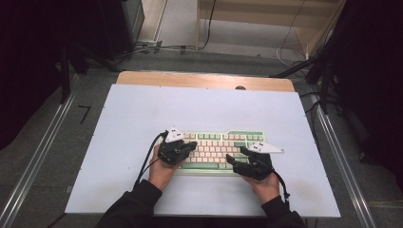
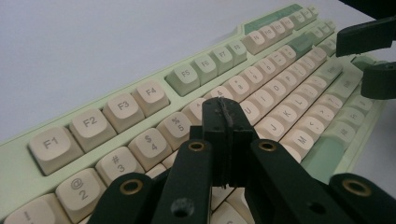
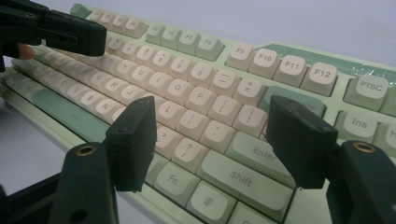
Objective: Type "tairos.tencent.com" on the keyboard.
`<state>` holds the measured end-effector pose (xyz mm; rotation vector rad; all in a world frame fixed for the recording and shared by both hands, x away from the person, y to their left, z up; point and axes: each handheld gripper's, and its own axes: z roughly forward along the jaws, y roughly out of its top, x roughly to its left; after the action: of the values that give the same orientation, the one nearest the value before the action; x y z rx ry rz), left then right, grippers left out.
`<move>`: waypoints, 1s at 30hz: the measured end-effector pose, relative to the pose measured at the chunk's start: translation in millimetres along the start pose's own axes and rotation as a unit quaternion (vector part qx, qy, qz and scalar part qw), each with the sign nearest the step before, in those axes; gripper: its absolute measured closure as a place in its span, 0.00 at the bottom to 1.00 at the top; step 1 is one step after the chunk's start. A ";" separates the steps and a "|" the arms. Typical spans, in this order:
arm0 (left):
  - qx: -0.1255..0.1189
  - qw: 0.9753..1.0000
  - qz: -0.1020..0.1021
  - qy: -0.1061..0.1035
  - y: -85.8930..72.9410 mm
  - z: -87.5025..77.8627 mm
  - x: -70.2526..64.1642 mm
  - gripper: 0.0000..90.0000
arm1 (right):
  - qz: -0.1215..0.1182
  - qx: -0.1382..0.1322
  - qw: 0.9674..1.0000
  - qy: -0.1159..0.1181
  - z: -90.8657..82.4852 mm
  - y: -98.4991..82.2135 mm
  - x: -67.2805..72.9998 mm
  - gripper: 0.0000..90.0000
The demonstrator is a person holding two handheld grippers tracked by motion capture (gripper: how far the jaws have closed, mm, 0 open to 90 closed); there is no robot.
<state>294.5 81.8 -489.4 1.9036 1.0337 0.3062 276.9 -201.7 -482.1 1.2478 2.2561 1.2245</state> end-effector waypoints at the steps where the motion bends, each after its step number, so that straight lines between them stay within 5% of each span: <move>1: 0.001 1.000 0.001 0.000 0.1 1.0 -0.6 1.00 | 0.001 0.001 1.000 -0.001 -0.4 -0.3 -0.3 0.36; 30: 0.015 1.000 0.003 0.012 -0.8 7.0 -0.2 1.00 | 0.003 0.002 1.000 -0.002 -2.3 -1.8 -0.9 0.36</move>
<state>298.0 77.6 -493.9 1.9340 1.0547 0.3196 275.0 -204.1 -482.2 1.2571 2.2550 1.2193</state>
